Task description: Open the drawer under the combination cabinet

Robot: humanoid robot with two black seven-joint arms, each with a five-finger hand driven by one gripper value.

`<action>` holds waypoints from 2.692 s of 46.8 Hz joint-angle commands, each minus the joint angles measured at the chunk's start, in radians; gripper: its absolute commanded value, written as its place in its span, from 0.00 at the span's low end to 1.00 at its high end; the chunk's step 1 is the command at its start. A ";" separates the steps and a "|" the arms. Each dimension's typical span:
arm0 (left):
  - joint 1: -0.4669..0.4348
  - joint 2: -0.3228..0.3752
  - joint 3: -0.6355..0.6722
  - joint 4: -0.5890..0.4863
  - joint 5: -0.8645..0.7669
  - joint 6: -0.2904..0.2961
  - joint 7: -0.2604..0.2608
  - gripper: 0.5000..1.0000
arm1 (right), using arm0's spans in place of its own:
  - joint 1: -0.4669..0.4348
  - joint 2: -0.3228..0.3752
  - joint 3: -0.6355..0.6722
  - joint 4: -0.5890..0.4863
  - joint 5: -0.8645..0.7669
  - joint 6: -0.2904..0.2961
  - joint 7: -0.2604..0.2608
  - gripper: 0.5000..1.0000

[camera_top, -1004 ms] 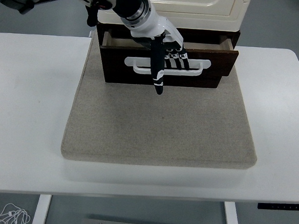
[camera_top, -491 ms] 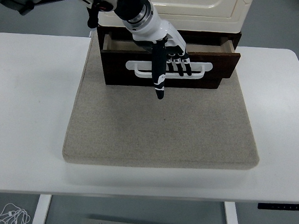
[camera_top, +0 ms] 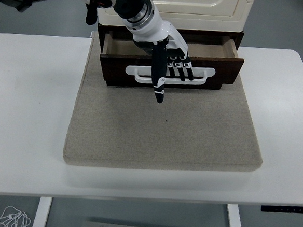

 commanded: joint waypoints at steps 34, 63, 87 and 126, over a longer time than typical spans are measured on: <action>-0.023 0.072 -0.230 -0.001 -0.002 -0.014 -0.014 1.00 | -0.002 0.000 0.000 0.000 0.000 0.000 0.000 0.85; 0.021 0.226 -0.782 0.305 -0.020 -0.014 -0.298 1.00 | -0.002 0.000 0.000 0.000 0.000 0.000 0.000 0.85; 0.226 0.238 -1.065 0.873 -0.146 0.099 -0.280 1.00 | 0.000 0.000 0.000 0.000 0.000 0.000 0.000 0.85; 0.757 0.270 -1.318 0.873 -0.265 0.265 -0.243 1.00 | -0.002 0.000 0.000 0.000 0.000 0.000 0.000 0.85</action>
